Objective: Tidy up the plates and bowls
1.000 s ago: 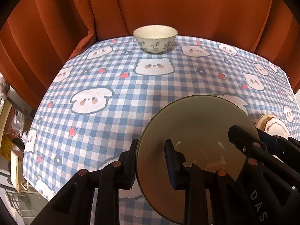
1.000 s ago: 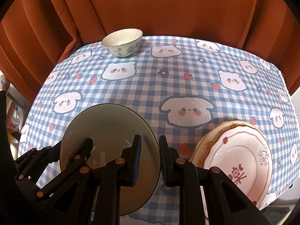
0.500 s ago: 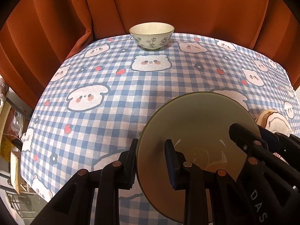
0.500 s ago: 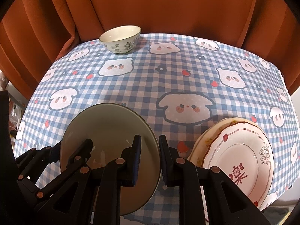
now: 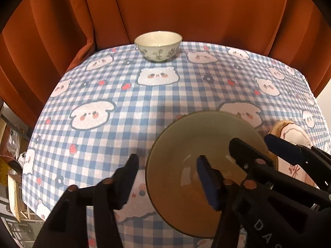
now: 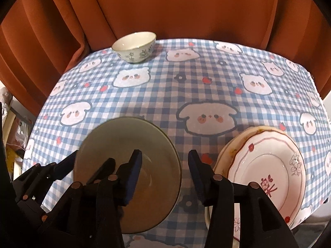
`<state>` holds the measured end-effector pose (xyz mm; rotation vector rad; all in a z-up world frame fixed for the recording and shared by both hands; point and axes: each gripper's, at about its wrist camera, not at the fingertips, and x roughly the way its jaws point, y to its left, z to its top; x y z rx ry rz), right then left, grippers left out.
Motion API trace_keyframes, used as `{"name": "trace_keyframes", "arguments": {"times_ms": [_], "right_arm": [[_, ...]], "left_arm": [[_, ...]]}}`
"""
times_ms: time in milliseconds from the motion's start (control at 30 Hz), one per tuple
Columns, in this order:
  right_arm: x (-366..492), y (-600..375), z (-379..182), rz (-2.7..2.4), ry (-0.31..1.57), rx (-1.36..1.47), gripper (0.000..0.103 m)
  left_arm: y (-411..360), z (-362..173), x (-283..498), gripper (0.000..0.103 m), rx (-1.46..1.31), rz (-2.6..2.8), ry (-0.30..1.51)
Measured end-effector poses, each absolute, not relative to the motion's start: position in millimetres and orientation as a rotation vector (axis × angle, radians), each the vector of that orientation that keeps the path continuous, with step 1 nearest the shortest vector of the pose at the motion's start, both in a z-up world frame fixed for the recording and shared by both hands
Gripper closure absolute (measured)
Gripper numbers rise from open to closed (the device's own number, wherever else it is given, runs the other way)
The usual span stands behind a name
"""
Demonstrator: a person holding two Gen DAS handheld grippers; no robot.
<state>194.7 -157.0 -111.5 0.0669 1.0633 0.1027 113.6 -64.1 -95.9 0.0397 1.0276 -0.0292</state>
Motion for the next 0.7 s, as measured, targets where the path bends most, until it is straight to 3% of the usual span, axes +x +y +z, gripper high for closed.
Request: {"name": "trace_keyframes", "arguments": {"times_ms": [133, 700], "right_arm": [[199.3, -157.1, -101.7, 0.101, 1.045, 0.085, 0.039], [258.5, -125.3, -57.6, 0.071, 0.992, 0.066, 0.034]], "left_arm": [[-62.6, -85.8, 118.5, 0.039, 0.051, -0.029, 1.014], [-35.5, -43.3, 181.2, 0.036, 0.043, -0.077, 0.959]]}}
